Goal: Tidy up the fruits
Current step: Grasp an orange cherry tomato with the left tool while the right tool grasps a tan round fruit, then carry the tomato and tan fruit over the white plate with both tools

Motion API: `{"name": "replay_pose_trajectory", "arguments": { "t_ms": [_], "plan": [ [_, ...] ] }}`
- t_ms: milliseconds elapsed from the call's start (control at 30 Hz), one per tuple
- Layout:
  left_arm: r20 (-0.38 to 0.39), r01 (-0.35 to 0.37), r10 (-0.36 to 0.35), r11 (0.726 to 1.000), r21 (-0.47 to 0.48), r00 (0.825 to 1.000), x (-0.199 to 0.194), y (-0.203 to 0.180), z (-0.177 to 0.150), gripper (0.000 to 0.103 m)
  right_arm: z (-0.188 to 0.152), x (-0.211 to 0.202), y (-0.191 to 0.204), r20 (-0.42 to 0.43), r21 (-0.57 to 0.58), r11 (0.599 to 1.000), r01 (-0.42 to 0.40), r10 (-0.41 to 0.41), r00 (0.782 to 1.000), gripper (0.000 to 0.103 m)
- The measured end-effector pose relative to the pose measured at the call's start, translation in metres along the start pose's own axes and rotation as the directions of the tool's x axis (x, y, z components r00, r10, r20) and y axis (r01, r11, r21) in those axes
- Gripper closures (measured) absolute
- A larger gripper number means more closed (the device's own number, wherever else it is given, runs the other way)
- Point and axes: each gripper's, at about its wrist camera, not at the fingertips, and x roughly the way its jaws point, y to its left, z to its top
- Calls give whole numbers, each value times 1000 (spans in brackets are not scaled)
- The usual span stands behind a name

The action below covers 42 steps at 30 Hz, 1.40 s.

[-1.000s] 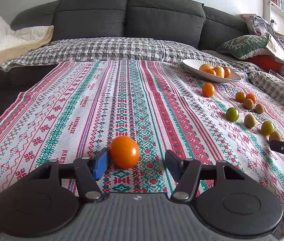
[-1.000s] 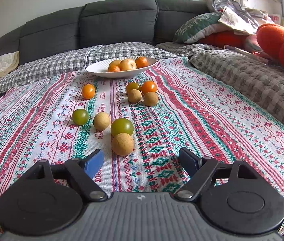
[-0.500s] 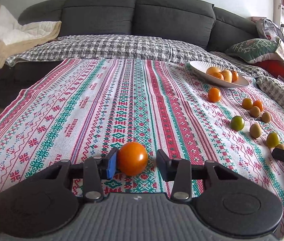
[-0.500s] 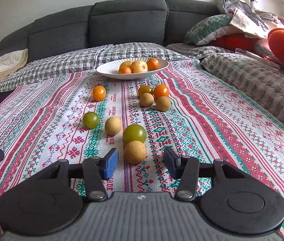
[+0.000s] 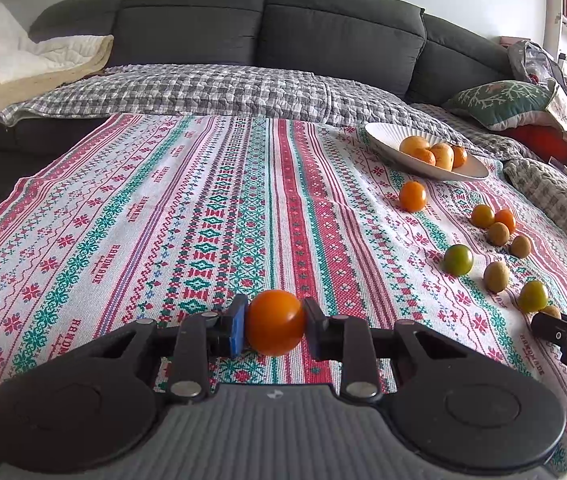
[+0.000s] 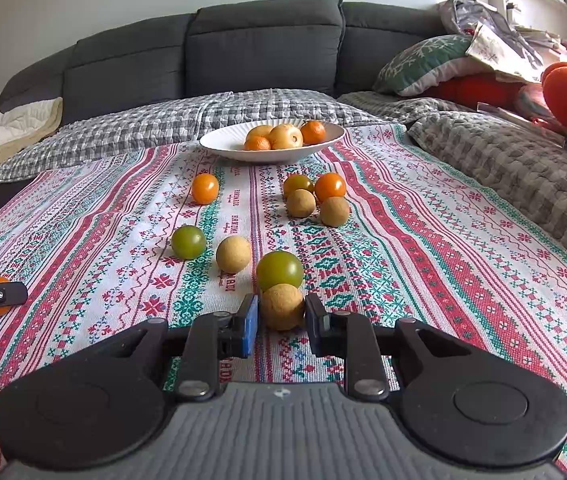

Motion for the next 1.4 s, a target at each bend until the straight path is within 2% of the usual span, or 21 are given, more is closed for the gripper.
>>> {"name": "replay_pose_trajectory", "arguments": {
  "t_ms": [433,933,1133,1400],
  "plan": [
    [-26,101,-100,994,42,995,18,-36,19,73,11,2,-6,-4,20,1000,0,0,1000,81],
    [-11,198,-198,972,128,980,24,-89,80,73,38,9,-26,-14,32,999,3,-2,1000,81],
    [-38,212,-209,969,128,977,21,-99,95,73,59,10,-33,-14,10,1000,6,-6,1000,81],
    [-63,193,-185,968,158,981,18,-113,113,73,88,11,-37,-7,-27,999,-20,19,1000,81]
  ]
}}
